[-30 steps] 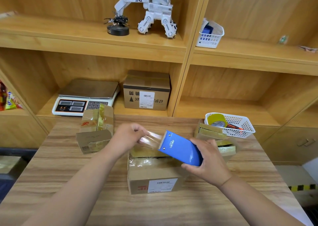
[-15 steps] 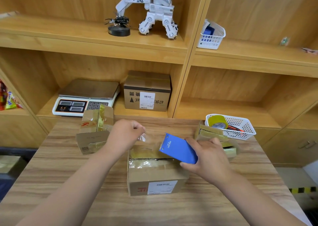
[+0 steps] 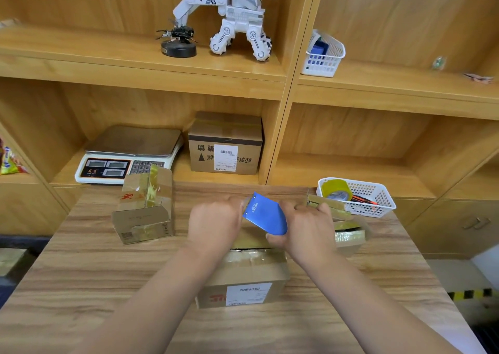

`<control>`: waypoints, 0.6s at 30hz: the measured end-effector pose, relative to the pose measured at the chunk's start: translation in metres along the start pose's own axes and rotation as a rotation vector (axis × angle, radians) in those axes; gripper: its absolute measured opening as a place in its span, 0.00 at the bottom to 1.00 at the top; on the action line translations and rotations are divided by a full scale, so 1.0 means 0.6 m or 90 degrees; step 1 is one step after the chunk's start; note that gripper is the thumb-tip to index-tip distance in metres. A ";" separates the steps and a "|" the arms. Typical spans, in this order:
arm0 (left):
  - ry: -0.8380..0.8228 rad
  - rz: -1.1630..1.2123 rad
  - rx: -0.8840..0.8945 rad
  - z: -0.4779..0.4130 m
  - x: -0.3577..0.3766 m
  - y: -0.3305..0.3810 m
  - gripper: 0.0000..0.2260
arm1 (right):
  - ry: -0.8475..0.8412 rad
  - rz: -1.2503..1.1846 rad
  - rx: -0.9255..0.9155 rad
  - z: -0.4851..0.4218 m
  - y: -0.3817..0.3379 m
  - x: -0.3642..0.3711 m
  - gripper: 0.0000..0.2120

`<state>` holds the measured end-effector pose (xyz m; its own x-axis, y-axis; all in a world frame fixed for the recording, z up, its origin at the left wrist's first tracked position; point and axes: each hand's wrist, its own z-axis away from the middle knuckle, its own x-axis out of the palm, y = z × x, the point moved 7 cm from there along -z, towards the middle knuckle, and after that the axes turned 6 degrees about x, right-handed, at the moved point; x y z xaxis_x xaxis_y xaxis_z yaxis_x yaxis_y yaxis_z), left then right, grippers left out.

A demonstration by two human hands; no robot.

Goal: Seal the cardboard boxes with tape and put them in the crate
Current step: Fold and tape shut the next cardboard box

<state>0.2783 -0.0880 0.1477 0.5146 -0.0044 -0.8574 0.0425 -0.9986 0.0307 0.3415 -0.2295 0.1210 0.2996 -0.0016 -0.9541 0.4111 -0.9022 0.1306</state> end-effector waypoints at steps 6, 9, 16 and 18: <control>0.047 -0.003 0.012 0.000 -0.003 0.009 0.15 | 0.023 -0.030 0.027 -0.005 0.018 0.010 0.23; 0.085 0.010 0.033 0.001 -0.012 0.027 0.12 | 0.014 -0.021 0.066 -0.014 0.036 0.022 0.20; 0.065 0.178 -0.083 -0.001 -0.002 0.013 0.09 | -0.033 -0.034 0.112 0.015 0.104 0.092 0.27; 0.068 0.197 -0.094 0.005 0.001 0.015 0.08 | -0.008 -0.045 0.127 0.032 0.111 0.109 0.20</control>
<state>0.2766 -0.0974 0.1461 0.6086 -0.2918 -0.7379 -0.0103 -0.9327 0.3604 0.3723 -0.2979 0.0620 0.2651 0.0601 -0.9623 0.2517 -0.9678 0.0089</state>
